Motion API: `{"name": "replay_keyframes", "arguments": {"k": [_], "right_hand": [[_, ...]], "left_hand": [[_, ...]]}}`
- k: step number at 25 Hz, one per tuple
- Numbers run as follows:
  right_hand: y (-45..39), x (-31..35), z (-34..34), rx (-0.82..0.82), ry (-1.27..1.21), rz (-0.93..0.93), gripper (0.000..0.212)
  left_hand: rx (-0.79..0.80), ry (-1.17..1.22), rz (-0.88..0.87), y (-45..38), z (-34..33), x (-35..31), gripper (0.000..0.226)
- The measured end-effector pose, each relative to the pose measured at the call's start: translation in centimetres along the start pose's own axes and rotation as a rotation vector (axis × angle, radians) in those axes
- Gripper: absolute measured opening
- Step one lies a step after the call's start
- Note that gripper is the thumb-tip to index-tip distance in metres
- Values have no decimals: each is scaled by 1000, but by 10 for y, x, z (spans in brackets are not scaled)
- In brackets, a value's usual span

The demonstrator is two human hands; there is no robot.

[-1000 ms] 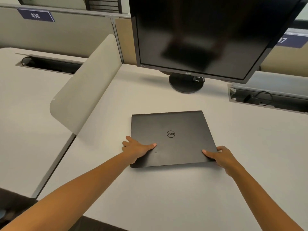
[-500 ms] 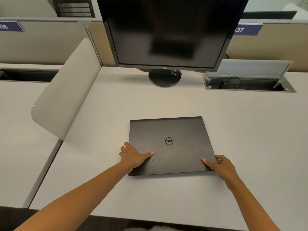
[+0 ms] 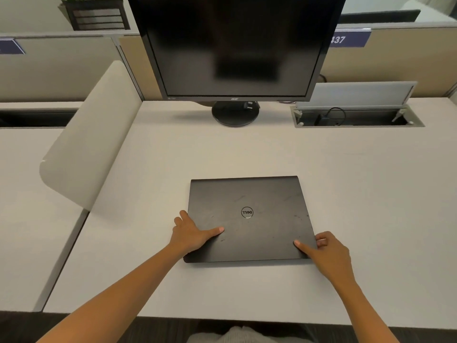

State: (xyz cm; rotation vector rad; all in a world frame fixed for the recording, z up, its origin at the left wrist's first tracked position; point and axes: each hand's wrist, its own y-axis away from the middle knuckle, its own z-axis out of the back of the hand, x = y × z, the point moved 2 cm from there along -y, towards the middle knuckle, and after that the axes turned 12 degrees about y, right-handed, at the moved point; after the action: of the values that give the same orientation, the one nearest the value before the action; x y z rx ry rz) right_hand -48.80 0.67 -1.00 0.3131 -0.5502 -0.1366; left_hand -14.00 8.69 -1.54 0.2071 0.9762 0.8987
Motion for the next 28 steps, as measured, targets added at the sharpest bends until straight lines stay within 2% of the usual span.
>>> {"name": "replay_keyframes", "arguments": {"k": [2, 4, 6, 8, 11, 13, 16, 21, 28], "right_hand": [[-3, 2, 4, -77, 79, 94, 54], [-12, 3, 7, -70, 23, 155, 57], [-25, 5, 5, -17, -88, 189, 65], [-41, 11, 1, 32, -198, 189, 70], [-63, 27, -4, 67, -336, 194, 71], [-70, 35, -8, 72, -366, 232, 68], [-66, 34, -17, 68, -335, 272, 68], [-53, 35, -19, 102, -187, 344, 96], [-51, 33, -17, 87, -180, 348, 96]], "left_hand": [[-18, -68, -29, -2, 2, -1, 107], [-113, -153, -124, -6, 4, -3, 102], [-166, -58, -259, -13, 5, -5, 101], [-148, 132, -320, -21, 7, -8, 107], [-84, 382, -320, -23, 5, -5, 112], [-75, 443, -331, -20, 2, 0, 118], [-57, 415, -340, -20, 2, 9, 118], [-34, 366, -349, -17, 2, 9, 123], [-44, 338, -350, -13, 0, 11, 126]]}}
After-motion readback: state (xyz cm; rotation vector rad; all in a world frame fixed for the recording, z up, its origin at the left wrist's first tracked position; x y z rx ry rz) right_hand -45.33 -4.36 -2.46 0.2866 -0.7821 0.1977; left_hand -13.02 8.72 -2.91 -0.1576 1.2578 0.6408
